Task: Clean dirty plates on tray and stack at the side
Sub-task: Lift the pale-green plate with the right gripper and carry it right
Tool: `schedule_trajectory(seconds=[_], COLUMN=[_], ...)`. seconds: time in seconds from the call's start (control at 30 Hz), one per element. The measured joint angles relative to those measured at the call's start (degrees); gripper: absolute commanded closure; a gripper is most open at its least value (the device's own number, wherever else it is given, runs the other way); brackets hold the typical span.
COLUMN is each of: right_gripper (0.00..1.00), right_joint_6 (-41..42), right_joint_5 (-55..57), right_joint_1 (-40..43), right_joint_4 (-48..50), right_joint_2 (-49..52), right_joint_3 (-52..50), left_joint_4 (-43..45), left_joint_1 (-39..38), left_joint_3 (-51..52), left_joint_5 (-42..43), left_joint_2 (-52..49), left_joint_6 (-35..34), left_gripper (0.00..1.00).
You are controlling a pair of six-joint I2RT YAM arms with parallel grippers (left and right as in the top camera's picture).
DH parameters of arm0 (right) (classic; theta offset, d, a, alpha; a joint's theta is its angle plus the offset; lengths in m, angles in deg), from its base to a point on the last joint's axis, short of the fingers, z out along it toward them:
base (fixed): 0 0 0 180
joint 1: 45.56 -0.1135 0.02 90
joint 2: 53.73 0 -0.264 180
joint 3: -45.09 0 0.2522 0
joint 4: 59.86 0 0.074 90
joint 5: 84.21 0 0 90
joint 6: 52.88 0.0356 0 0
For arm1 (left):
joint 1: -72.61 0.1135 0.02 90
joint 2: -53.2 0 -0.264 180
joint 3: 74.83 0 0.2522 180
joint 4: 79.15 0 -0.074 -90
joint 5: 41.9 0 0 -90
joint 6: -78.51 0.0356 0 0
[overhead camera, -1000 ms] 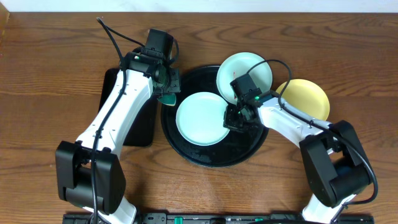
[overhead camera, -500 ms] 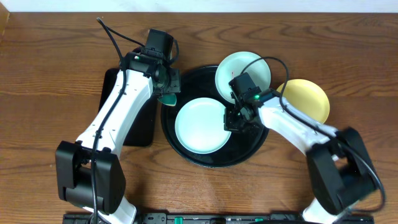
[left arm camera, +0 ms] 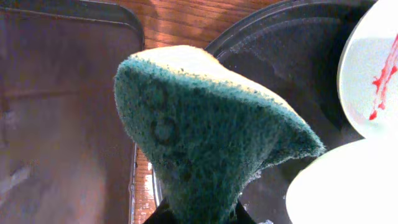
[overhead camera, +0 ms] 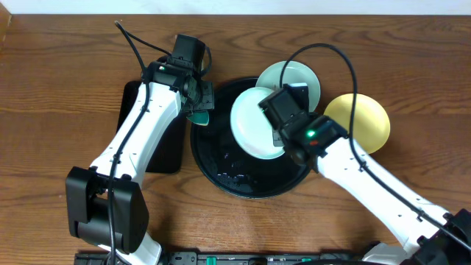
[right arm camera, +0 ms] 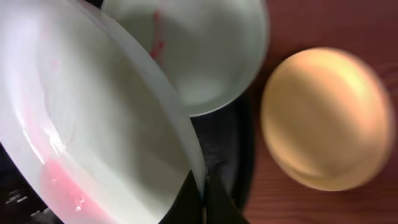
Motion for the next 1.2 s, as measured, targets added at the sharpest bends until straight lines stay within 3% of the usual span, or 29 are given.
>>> schedule_trajectory(seconds=[0.73, 1.2], right_gripper=[0.99, 0.99], right_joint_6=[-2.16, -2.32], right_joint_5=[45.9, 53.64], right_joint_1=[-16.17, -16.98], right_joint_4=[-0.44, -0.42], right_joint_2=[0.0, 0.0], right_joint_3=[0.0, 0.0], left_joint_4=[0.0, 0.0], left_joint_1=[0.0, 0.0], left_joint_3=[0.0, 0.0], left_joint_5=[-0.02, -0.02], left_joint_2=[0.0, 0.0], left_joint_6=[0.0, 0.0], left_gripper=[0.92, 0.92])
